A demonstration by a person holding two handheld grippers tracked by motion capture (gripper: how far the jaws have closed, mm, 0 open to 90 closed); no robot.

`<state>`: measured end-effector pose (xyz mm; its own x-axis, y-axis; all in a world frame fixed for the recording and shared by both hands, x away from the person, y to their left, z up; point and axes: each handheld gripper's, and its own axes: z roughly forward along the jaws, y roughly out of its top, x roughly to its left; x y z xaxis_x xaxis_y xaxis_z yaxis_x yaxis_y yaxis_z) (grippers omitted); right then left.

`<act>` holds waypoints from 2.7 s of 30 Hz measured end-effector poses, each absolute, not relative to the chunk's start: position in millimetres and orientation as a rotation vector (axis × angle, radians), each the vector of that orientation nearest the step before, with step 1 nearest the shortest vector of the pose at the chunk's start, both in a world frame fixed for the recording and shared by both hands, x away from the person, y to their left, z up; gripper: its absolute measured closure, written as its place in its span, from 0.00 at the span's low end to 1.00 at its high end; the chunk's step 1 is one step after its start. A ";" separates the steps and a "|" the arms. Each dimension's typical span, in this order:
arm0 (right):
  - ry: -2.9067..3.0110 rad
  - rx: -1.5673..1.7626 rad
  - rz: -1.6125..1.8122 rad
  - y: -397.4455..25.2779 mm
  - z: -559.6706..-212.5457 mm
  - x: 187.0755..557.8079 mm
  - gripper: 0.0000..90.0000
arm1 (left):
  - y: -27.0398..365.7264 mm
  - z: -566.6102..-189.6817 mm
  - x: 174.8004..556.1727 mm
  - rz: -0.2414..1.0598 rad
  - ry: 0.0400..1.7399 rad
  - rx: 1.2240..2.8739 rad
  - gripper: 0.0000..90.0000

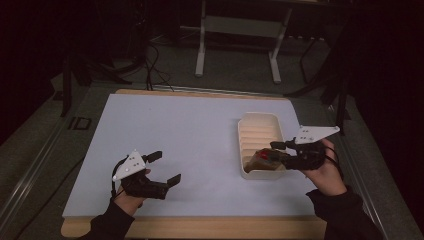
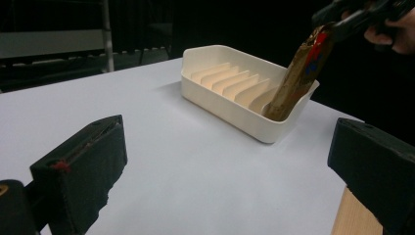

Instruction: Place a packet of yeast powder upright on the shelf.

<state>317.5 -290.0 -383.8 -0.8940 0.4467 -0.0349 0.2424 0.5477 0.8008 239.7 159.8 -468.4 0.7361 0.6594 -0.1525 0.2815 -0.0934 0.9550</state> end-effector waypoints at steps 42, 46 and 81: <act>2.357 0.633 1.566 -223.5 -425.0 236.7 0.11 | 173.3 -469.8 222.9 0.385 0.744 1.691 0.02; 2.390 0.639 1.536 -221.8 -437.0 232.1 0.11 | 174.4 -471.0 222.3 0.381 0.746 1.687 0.02; 2.455 0.623 1.454 -237.9 -470.6 215.6 0.11 | 158.3 -494.3 223.3 0.326 0.730 1.743 0.02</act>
<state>215.6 -237.9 -470.6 -0.8859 0.4632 0.0254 0.2448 0.4202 0.8738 223.3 158.3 -494.3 0.7674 0.6232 -0.1510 0.3039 -0.1461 0.9414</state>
